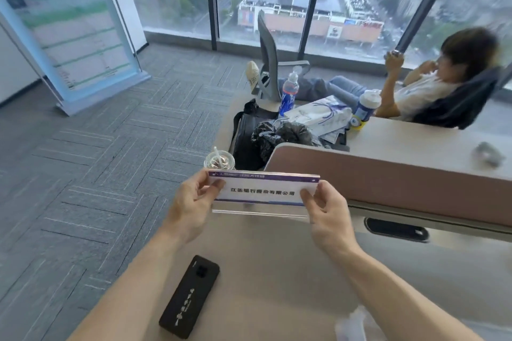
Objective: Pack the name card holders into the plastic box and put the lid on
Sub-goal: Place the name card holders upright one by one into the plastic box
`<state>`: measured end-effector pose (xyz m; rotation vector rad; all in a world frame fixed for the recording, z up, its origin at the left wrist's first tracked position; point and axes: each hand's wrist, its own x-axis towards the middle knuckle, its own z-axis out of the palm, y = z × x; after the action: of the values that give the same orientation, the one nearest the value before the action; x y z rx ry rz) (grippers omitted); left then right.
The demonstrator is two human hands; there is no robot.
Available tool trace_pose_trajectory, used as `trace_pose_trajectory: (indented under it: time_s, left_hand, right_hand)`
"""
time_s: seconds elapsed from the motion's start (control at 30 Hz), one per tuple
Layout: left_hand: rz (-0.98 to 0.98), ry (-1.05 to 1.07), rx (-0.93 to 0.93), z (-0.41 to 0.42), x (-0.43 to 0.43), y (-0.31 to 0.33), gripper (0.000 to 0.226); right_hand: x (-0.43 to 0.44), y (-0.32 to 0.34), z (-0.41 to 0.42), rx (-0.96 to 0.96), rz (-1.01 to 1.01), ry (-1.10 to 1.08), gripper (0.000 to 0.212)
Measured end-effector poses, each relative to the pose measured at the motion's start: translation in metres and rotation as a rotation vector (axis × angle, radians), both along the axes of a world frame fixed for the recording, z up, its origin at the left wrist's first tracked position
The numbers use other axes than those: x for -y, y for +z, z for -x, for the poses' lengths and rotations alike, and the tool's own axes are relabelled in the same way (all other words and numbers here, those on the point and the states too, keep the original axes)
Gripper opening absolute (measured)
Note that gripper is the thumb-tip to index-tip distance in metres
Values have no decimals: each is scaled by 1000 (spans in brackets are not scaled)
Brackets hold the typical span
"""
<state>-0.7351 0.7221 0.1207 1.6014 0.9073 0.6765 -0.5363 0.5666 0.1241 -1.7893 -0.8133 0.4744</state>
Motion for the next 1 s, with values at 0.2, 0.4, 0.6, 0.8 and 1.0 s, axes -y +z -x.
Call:
trace_pose_trajectory:
  time_s: [0.2, 0.4, 0.6, 0.8, 1.0]
  left_hand:
    - [-92, -73, 61, -22, 68, 98, 13]
    - [-121, -91, 111, -64, 164, 142, 14]
    - [-136, -106, 129, -125, 287, 157, 12]
    - [-134, -117, 93, -171, 363, 162, 11]
    - [-378, -127, -182, -198, 380, 165, 17]
  right_hand:
    - [77, 69, -20, 19, -165, -24, 35]
    - [177, 102, -55, 0, -280, -42, 35]
    - [295, 118, -116, 58, -297, -82, 14]
    - [379, 129, -162, 15, -335, -90, 18]
    - [423, 123, -177, 11, -302, -156, 19]
